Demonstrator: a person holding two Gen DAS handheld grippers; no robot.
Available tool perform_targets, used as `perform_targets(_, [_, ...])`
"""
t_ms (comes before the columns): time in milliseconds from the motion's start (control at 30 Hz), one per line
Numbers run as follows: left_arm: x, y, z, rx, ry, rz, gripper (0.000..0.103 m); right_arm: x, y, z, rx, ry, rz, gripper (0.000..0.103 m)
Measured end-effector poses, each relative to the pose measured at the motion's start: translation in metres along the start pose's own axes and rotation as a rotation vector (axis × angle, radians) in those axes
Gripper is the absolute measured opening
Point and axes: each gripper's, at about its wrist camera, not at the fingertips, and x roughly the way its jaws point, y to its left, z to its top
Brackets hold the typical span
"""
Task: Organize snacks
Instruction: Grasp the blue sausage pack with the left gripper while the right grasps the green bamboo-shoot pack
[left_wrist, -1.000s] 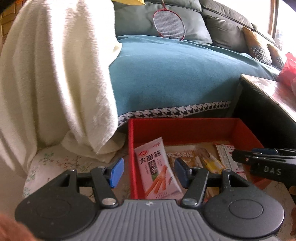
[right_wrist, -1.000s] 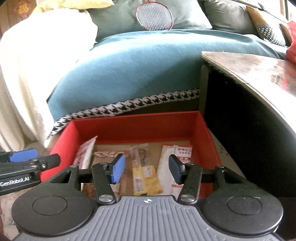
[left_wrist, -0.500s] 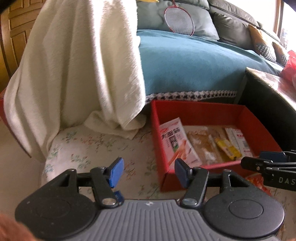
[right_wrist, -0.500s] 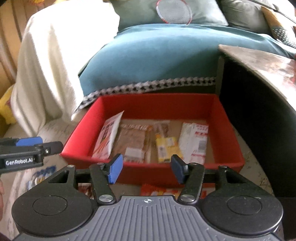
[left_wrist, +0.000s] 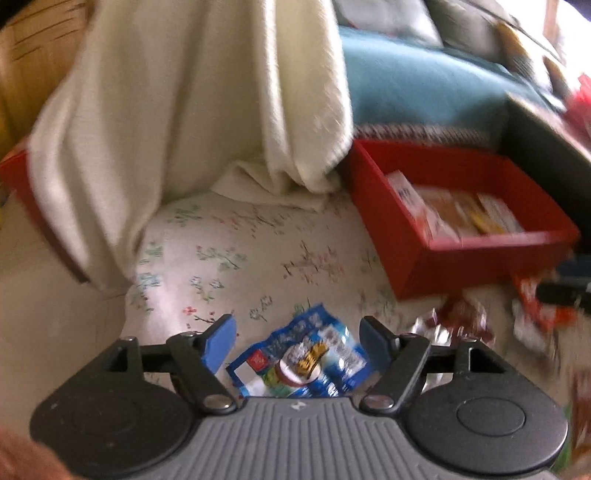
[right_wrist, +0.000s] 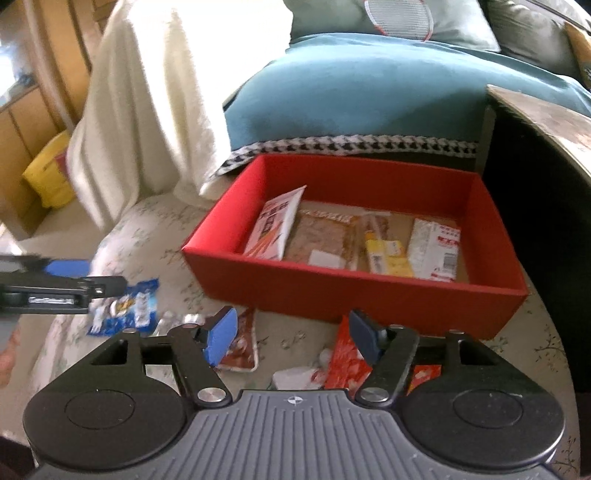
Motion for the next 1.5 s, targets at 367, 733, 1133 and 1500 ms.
perform_targets(367, [0.034,-0.004,-0.003,0.293,0.085,-0.18,0.076,0.018,0.003,-0.018,-0.018,0.105,0.034,0.078])
perform_targets(733, [0.033,-0.012,-0.012,0.277,0.112,-0.181,0.075,0.022,0.008,-0.024,-0.075,0.167,0.049,0.08])
perform_targets(1133, [-0.015,-0.032,-0.058,0.221,0.16,-0.082,0.062,0.001,0.052,-0.063,-0.391,0.246,0.191,0.085])
perform_targets(1500, [-0.013,-0.025,-0.065,0.157,0.185,-0.094,0.067,0.016,0.076,-0.08,-0.56,0.301,0.243,0.095])
